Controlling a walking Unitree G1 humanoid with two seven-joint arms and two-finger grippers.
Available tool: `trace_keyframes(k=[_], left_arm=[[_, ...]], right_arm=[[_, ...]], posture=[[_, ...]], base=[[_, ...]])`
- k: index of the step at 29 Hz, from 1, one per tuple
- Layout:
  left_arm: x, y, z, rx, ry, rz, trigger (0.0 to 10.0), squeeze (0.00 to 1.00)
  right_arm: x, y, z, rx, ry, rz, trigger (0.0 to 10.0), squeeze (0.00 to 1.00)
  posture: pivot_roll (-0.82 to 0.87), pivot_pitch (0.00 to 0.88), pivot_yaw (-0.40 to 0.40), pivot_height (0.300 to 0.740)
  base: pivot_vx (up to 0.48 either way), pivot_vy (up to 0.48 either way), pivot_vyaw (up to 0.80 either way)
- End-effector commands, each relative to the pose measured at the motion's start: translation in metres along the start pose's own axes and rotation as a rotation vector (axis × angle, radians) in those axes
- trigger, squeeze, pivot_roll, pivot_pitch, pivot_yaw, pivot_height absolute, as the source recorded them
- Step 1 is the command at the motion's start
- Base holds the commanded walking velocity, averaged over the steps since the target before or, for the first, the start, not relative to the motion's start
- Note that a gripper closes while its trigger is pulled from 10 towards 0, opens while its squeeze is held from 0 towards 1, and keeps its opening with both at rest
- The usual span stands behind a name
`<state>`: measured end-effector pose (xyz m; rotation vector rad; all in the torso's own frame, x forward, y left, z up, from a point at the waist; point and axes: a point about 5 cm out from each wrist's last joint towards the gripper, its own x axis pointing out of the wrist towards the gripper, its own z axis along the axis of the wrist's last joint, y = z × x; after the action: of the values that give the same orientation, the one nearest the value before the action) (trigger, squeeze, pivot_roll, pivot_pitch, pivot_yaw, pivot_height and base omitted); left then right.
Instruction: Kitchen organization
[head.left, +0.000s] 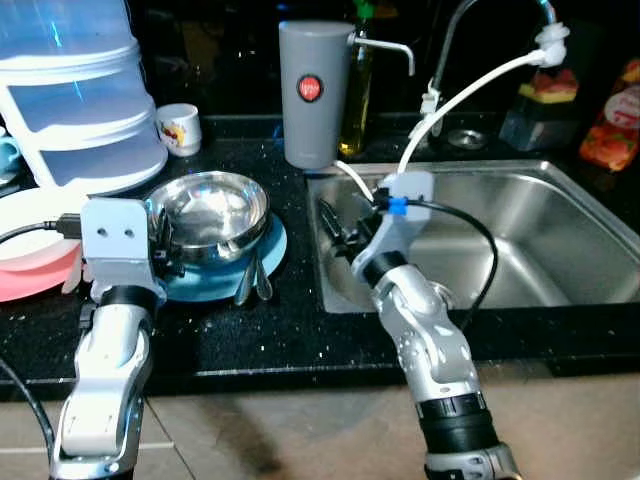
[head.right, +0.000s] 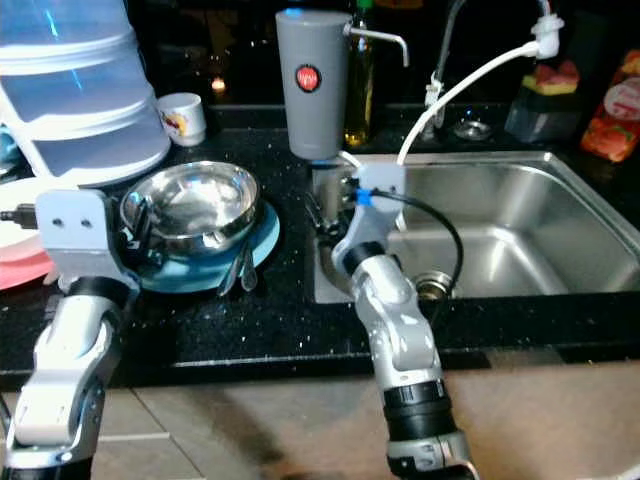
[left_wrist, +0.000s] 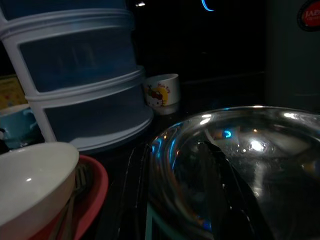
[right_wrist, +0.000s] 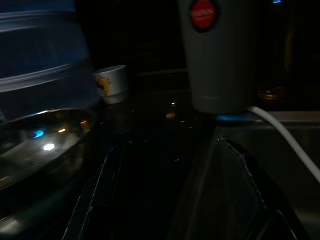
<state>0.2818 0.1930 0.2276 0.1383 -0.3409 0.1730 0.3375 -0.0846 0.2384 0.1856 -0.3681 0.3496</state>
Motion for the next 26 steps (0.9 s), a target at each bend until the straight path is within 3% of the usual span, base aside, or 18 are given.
trace_keyframes(k=[1, 7, 22, 25, 26], left_arm=[[0.000, 0.001, -0.001, 0.010, 0.008, 0.002, 10.0, 0.00], [0.000, -0.001, 0.001, -0.024, -0.007, -0.004, 10.0, 0.00], [0.000, -0.007, 0.010, -0.018, -0.035, -0.008, 10.0, 0.00], [0.001, -0.004, 0.013, 0.002, -0.038, 0.022, 10.0, 0.00], [0.001, 0.003, 0.013, 0.036, -0.005, 0.081, 10.0, 0.00]], right_arm=[[-0.001, -0.004, 0.000, 0.004, -0.001, -0.013, 10.0, 0.00], [-0.001, -0.004, 0.000, 0.003, -0.001, -0.014, 10.0, 0.00], [0.000, -0.005, 0.001, 0.008, -0.004, -0.010, 10.0, 0.00], [0.000, -0.005, 0.003, 0.018, -0.004, -0.008, 10.0, 0.00], [0.001, -0.006, 0.004, 0.020, -0.002, 0.006, 10.0, 0.00]], posture=[[-0.02, 0.053, 0.026, 0.740], [-0.02, 0.054, 0.027, 0.740], [-0.02, 0.055, 0.024, 0.740], [-0.01, 0.060, 0.021, 0.740], [-0.01, 0.063, 0.018, 0.740]], base=[[0.307, 0.000, 0.00], [0.051, 0.000, 0.00], [0.000, 0.000, 0.00], [0.000, 0.000, 0.00], [0.000, 0.000, 0.00]])
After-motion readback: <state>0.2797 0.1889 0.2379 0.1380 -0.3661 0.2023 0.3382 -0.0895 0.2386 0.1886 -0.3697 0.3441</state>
